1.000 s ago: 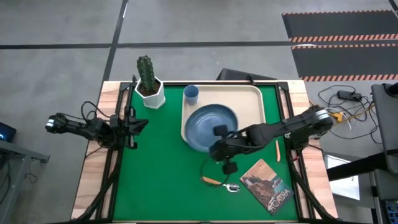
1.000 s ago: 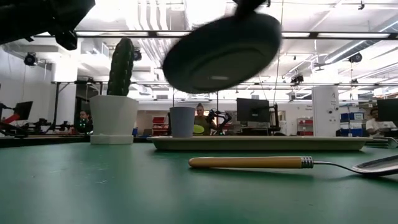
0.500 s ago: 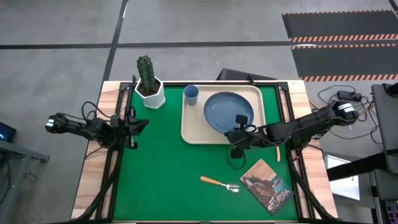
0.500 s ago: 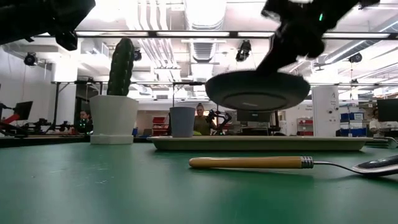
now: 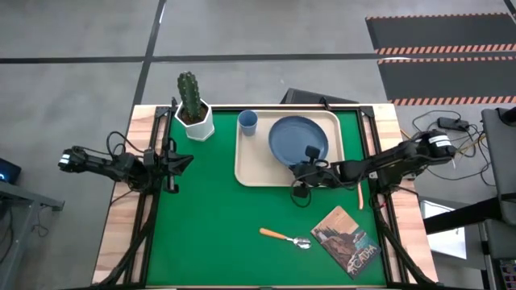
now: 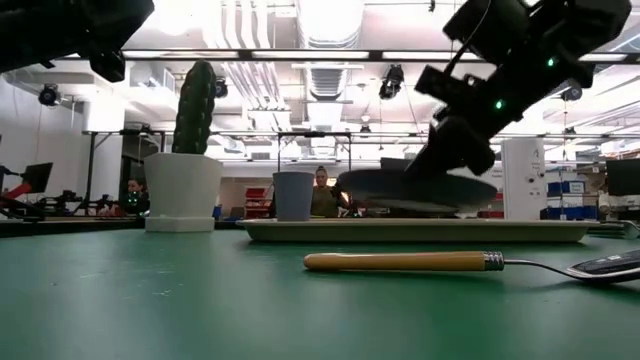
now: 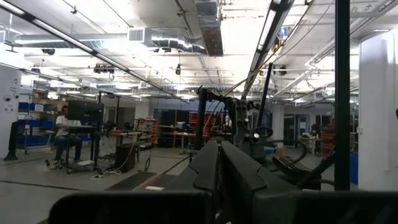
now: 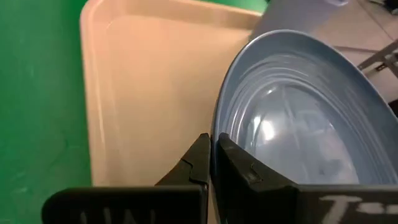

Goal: Pick and place plate/cup/fork/spoon on tray
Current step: Put the blue plate on the white serving tray to the right side of the blue cup, then put the yellow spoon on the white serving tray to the left of the blue plate

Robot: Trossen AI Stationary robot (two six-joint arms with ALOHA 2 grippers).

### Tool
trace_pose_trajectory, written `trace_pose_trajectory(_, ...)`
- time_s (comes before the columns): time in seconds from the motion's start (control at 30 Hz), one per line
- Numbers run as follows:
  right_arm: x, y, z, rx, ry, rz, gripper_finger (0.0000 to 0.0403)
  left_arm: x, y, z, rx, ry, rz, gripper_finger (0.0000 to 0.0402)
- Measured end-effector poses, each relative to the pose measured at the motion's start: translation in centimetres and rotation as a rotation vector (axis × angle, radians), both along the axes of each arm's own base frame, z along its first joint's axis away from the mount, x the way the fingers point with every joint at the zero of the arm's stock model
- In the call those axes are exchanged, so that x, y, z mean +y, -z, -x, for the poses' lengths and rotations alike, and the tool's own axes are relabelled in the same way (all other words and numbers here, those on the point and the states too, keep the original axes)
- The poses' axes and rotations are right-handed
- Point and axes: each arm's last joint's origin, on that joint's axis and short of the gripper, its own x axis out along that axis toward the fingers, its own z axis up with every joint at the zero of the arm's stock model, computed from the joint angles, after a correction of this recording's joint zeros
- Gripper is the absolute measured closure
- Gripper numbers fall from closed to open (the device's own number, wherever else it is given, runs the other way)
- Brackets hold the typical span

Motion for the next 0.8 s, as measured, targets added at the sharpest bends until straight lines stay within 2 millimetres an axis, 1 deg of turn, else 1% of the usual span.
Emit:
trace_pose_trajectory(0.23,0.1,2.7,-1.2,0.076,-0.001,0.006,0.0394,0.0,0.0,0.0,0.003,-0.001,0.0,0.0402)
trace_pose_trajectory(0.43,0.3,3.6,-2.5,0.109,-0.003,0.011,0.0391,0.0,0.0,0.0,0.004,-0.003,0.0,0.0402)
trace_pose_trajectory(0.53,0.3,3.7,-3.2,0.113,-0.005,0.016,0.0374,0.0,0.0,0.0,0.004,-0.003,0.0,0.0402)
trace_pose_trajectory(0.67,0.3,3.7,-3.9,0.11,0.004,0.012,0.0337,0.0,0.0,0.0,0.004,-0.003,0.0,0.0402)
trace_pose_trajectory(0.73,0.3,3.4,-4.1,0.107,0.011,0.004,0.0317,0.0,0.0,0.0,0.004,-0.003,0.0,0.0402)
trace_pose_trajectory(0.8,0.3,2.7,-4.2,0.096,0.029,-0.018,0.03,0.0,0.0,0.0,0.004,-0.003,0.0,0.0402)
